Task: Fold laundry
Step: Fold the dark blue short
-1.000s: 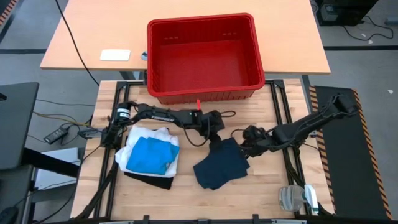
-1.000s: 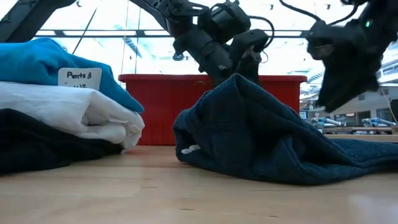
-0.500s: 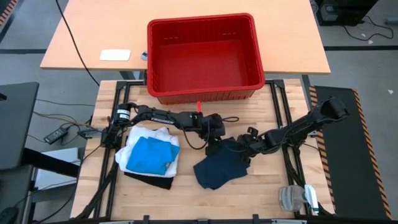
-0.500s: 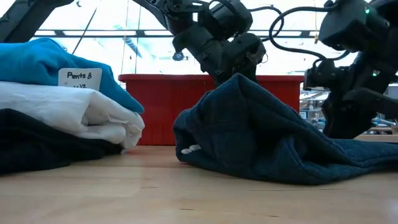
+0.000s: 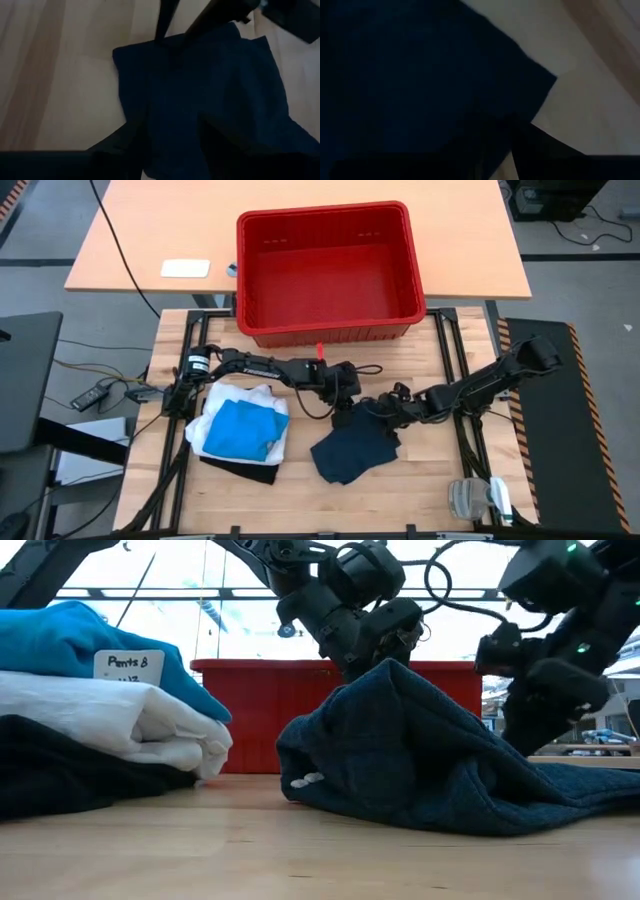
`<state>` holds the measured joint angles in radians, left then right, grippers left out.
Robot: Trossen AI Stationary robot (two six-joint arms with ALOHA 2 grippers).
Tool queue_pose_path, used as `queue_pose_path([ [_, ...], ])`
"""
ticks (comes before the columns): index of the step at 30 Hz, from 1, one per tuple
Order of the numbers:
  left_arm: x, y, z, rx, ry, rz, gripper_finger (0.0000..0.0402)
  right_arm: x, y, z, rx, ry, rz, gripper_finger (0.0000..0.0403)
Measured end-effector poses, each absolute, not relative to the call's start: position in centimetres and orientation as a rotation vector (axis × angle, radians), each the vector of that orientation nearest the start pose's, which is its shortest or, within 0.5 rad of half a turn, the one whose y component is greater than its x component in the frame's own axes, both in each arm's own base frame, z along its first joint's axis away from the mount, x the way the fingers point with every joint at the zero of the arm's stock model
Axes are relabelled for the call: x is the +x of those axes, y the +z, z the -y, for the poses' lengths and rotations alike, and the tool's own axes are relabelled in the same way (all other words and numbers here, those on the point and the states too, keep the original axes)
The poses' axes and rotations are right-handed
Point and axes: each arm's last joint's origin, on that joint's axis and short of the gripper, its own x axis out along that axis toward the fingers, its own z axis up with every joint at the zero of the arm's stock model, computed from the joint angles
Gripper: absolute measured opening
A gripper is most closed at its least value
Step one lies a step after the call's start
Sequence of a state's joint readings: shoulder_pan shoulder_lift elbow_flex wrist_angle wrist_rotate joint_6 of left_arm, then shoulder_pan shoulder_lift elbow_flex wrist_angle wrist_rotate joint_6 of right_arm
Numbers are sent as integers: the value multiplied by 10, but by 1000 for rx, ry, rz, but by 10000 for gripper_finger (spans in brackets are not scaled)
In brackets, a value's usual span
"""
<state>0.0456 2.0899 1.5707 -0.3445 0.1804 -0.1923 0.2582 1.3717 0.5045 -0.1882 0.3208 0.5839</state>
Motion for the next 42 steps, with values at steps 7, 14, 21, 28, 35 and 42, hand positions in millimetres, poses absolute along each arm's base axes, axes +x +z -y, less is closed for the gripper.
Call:
queue_pose_path([
  [7, 455, 189, -21, -282, -6, -879, 174, 222, 120, -29, 251, -345, -1005, 53],
  [14, 448, 184, -28, -405, 79, -965, 174, 226, 139, -17, 262, -275, -943, 5],
  [21, 441, 180, -27, -454, 118, -1049, 174, 234, 167, -1, 30, -250, -788, 3],
  [28, 436, 177, -33, -529, 218, -1087, 174, 243, 157, 21, -3, -287, -792, 14],
  [35, 430, 175, -44, -559, 364, -1114, 174, 242, 157, 40, 222, -482, -729, 95],
  [42, 430, 175, -53, -597, 398, -1101, 174, 226, 183, 49, 674, -612, -715, 220],
])
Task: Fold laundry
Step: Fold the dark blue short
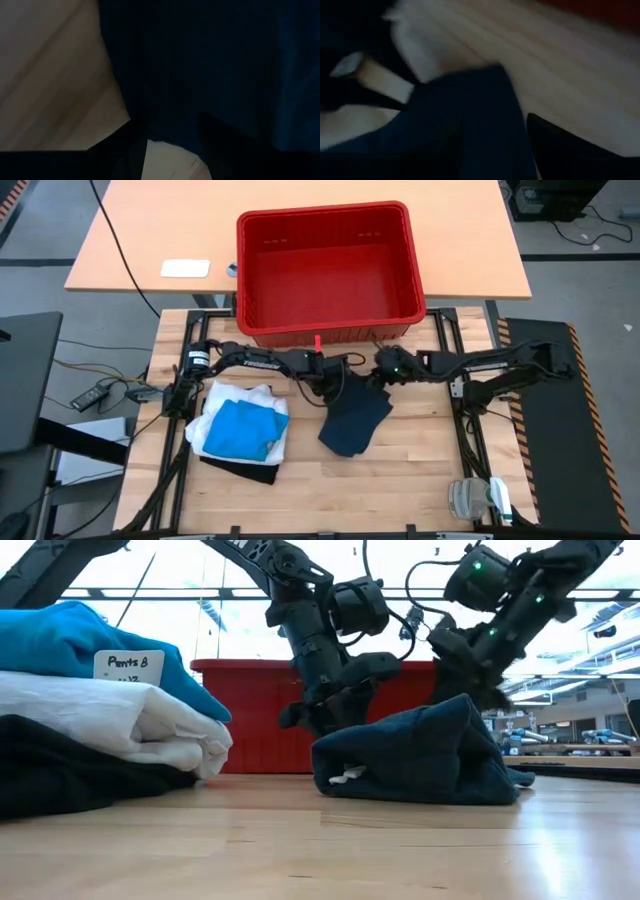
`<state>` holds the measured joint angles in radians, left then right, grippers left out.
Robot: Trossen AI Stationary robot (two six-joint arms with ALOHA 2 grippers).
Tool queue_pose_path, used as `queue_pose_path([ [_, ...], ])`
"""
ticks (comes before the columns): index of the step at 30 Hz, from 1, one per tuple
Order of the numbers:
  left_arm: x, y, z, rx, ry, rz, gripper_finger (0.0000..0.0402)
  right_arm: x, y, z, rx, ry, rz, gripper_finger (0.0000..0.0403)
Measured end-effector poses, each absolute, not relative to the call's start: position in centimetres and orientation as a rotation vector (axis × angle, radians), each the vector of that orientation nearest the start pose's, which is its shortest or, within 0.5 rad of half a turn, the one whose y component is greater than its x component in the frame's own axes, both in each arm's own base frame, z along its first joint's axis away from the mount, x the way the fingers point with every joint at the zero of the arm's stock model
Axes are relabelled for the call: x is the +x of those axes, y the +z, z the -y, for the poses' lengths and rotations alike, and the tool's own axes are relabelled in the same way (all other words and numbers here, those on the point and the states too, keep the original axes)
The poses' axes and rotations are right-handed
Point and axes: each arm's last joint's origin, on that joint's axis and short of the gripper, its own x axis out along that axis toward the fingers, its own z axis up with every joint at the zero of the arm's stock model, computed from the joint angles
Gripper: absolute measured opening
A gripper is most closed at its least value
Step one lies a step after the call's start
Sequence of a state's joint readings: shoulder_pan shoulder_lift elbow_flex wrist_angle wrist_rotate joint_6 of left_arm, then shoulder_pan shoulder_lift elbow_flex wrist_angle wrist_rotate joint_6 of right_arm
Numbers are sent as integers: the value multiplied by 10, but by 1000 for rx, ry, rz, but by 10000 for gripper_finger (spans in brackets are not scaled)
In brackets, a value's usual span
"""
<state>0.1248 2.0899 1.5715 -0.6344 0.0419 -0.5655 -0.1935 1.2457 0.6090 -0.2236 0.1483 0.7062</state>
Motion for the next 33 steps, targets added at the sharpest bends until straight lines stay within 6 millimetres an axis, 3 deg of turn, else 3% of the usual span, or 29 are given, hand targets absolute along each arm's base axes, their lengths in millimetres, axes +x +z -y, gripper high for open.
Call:
queue_pose_path([
  [5, 429, 176, -76, -596, 354, -1074, 174, 205, 181, 35, 1038, -688, -817, 266],
  [8, 428, 173, -87, -633, 273, -1085, 174, 201, 176, 18, 1141, -678, -838, 276],
  [17, 437, 147, -78, -680, 169, -1124, 174, 200, 160, -22, 1212, -749, -883, 279],
  [23, 444, 135, -66, -625, 166, -1131, 172, 213, 138, -31, 1221, -792, -908, 279],
  [29, 446, 130, -58, -605, 157, -1141, 126, 235, 125, -31, 1261, -768, -787, 249],
  [33, 446, 129, -52, -630, 96, -1153, 59, 239, 118, -28, 1218, -774, -776, 179],
])
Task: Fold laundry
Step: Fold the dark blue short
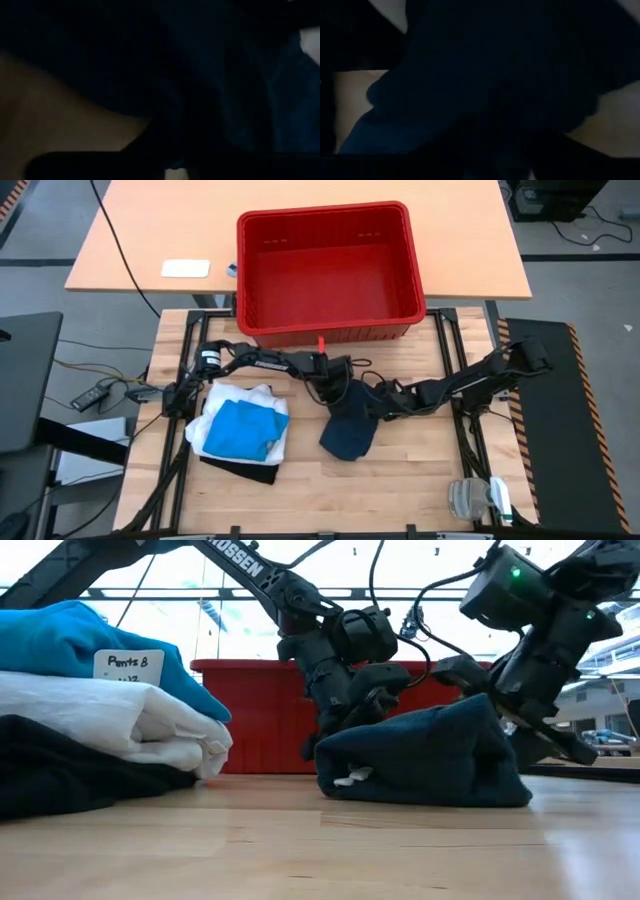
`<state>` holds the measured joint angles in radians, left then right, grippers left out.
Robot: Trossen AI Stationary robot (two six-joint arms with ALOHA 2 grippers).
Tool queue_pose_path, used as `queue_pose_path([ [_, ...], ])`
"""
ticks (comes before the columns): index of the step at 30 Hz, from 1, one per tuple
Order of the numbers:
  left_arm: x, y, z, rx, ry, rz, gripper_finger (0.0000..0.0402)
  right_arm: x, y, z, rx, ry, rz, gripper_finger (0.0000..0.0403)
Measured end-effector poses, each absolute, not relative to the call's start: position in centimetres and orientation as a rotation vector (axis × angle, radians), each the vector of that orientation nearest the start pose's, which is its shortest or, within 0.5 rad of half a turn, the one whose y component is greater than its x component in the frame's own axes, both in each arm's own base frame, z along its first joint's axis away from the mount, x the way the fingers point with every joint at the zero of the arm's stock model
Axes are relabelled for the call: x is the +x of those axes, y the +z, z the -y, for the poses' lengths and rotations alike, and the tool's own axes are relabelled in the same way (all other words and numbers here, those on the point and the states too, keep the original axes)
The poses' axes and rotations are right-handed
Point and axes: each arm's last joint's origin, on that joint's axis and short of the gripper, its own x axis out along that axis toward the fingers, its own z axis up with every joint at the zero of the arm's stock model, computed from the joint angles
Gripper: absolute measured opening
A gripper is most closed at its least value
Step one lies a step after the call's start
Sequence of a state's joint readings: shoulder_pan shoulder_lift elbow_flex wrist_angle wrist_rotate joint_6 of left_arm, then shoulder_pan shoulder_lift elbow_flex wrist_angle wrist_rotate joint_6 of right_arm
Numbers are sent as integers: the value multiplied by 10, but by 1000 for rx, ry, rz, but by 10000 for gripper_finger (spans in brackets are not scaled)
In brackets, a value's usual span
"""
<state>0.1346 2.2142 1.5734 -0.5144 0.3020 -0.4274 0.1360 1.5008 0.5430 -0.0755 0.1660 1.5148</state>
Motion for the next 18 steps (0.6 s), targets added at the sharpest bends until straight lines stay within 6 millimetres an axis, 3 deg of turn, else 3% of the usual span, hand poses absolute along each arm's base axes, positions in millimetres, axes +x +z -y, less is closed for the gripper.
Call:
queue_pose_path([
  [2, 447, 129, -48, -615, 55, -1153, 20, 239, 118, -27, 1172, -764, -784, 123],
  [5, 448, 129, -44, -582, 24, -1141, 8, 238, 117, -26, 1063, -737, -800, 31],
  [6, 449, 130, -44, -581, 20, -1134, 6, 238, 119, -25, 1015, -724, -802, 19],
  [11, 441, 154, -48, -528, 74, -1105, 3, 231, 135, -16, 925, -689, -784, 10],
  [15, 433, 213, -48, -404, 90, -946, 2, 219, 166, -18, 849, -655, -659, 9],
  [18, 425, 246, -45, -307, 64, -849, 1, 210, 196, -18, 707, -654, -544, 9],
])
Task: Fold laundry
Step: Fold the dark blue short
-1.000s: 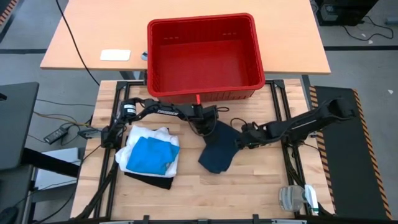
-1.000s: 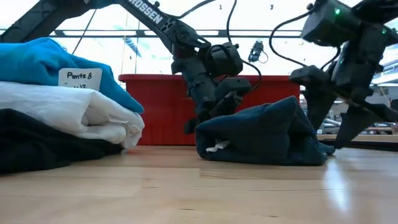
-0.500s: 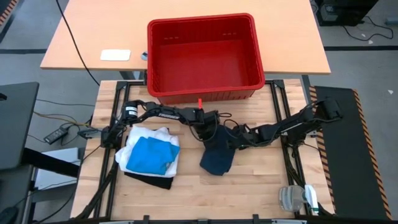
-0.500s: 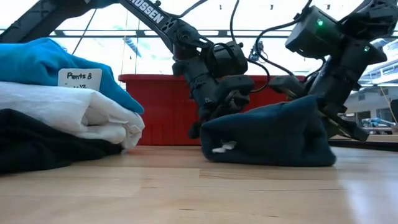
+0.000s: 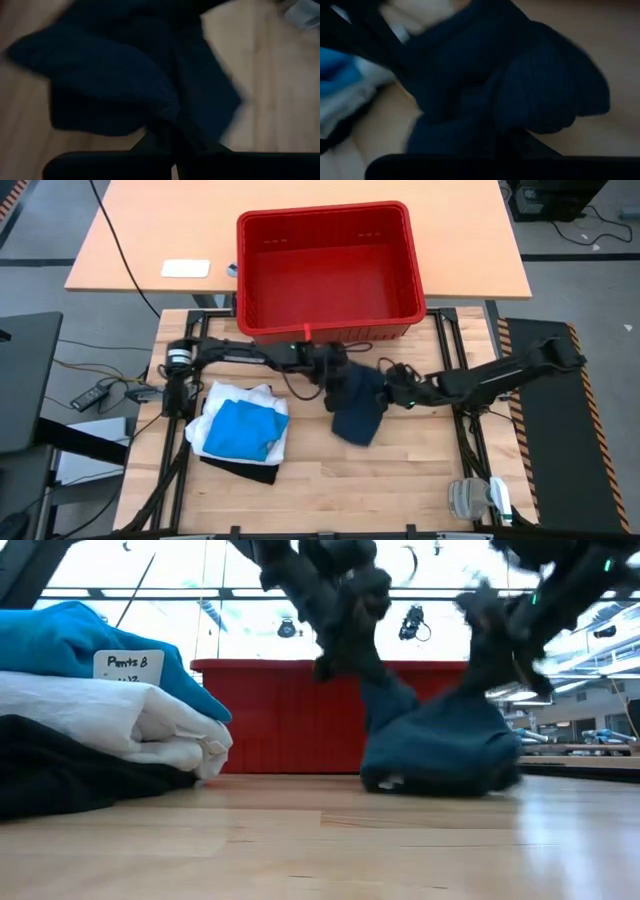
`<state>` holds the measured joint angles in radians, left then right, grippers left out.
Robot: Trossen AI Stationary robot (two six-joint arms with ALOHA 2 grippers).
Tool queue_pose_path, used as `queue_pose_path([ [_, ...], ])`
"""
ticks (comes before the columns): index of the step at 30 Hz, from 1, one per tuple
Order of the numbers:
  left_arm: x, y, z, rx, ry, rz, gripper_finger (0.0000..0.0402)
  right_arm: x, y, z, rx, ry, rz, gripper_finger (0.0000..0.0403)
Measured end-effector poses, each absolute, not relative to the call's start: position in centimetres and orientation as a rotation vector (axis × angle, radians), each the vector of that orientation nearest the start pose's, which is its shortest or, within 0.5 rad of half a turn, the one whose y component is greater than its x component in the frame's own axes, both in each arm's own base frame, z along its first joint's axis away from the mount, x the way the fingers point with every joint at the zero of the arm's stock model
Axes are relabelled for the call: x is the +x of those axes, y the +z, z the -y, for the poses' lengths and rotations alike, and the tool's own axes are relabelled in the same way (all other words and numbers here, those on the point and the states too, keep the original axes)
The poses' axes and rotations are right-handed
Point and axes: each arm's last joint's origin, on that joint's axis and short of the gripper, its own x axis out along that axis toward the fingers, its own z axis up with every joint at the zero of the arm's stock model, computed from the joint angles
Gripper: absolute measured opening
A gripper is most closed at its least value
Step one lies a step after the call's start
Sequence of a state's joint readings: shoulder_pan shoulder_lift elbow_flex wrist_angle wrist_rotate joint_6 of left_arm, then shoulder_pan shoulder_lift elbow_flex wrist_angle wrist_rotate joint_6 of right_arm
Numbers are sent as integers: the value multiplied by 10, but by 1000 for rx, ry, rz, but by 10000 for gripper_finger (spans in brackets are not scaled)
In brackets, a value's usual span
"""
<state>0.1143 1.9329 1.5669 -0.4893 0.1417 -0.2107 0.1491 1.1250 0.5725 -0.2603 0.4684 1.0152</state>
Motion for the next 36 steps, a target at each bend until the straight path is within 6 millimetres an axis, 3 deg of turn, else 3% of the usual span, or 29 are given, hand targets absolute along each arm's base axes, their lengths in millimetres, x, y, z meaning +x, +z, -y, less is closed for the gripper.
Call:
queue_pose_path([
  [5, 407, 302, -41, -160, 59, -660, 1, 199, 250, -19, 333, -578, -412, 9],
  [8, 397, 325, -37, -85, 65, -580, 1, 194, 281, -22, 171, -560, -339, 9],
  [11, 389, 341, -27, -31, 68, -535, 0, 190, 299, -26, 141, -534, -305, 9],
  [13, 387, 343, -20, -38, 56, -541, 0, 190, 294, -31, 198, -503, -329, 9],
  [16, 396, 311, 0, -82, 33, -673, 0, 194, 264, -44, 349, -415, -444, 9],
  [20, 406, 220, 38, -211, 23, -896, 0, 195, 204, -75, 558, -353, -607, 9],
  [22, 404, 194, 53, -309, 2, -960, 0, 195, 187, -92, 662, -315, -640, 9],
  [26, 402, 186, 72, -398, -55, -979, 0, 197, 179, -115, 765, -268, -668, 9],
  [28, 402, 184, 75, -395, -64, -979, 0, 197, 176, -117, 816, -292, -684, 9],
  [36, 407, 192, 51, -463, -10, -923, 27, 199, 167, -107, 972, -428, -738, 11],
])
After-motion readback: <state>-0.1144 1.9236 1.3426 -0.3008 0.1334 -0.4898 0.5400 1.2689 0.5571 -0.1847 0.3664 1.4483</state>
